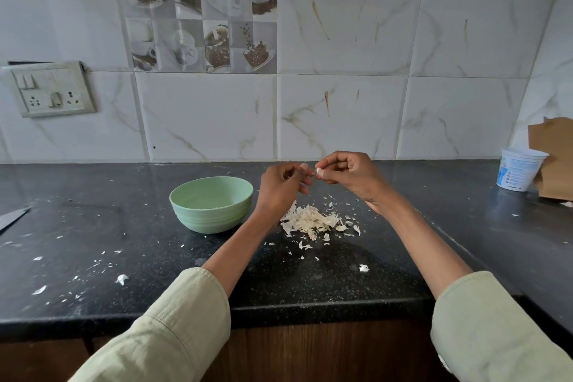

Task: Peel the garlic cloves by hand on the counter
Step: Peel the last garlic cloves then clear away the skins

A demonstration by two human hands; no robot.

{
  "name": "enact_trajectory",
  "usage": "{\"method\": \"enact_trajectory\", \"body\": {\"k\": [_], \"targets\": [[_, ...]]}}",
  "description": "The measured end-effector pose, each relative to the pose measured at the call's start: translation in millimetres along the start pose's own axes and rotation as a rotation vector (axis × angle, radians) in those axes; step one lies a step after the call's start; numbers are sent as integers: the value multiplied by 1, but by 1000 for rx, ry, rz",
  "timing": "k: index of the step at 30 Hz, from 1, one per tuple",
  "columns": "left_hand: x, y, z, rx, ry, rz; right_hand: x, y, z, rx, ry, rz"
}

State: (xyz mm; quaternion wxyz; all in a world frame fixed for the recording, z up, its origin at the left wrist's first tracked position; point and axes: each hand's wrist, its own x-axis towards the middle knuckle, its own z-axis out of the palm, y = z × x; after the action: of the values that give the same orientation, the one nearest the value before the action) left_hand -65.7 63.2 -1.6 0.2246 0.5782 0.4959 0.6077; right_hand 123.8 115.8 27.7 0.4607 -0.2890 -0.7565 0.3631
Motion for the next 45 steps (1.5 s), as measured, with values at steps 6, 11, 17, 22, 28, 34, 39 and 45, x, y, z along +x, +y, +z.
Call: {"method": "enact_trajectory", "body": {"k": [6, 11, 17, 22, 28, 34, 39, 45], "targets": [[-4, 8, -1, -13, -14, 87, 0, 0, -1, -65, 1, -51], [-3, 8, -2, -1, -24, 86, 0, -1, -1, -111, 17, -81], [-3, 8, 3, -83, -96, -57, 2, 1, 0, -140, 9, -94], [-5, 10, 5, -213, -106, -99, 1, 0, 3, -114, 12, -70], [-6, 5, 9, -128, -97, -65, -5, -1, 17, -350, -24, -166], [-10, 7, 9, 92, -129, 89, -6, -5, 22, -543, -18, -287], [-11, 8, 5, -76, -184, 15, -8, -7, 23, -436, -38, -270], [-11, 12, 5, -252, -194, -24, -7, -11, 19, -109, -88, -167]]}}
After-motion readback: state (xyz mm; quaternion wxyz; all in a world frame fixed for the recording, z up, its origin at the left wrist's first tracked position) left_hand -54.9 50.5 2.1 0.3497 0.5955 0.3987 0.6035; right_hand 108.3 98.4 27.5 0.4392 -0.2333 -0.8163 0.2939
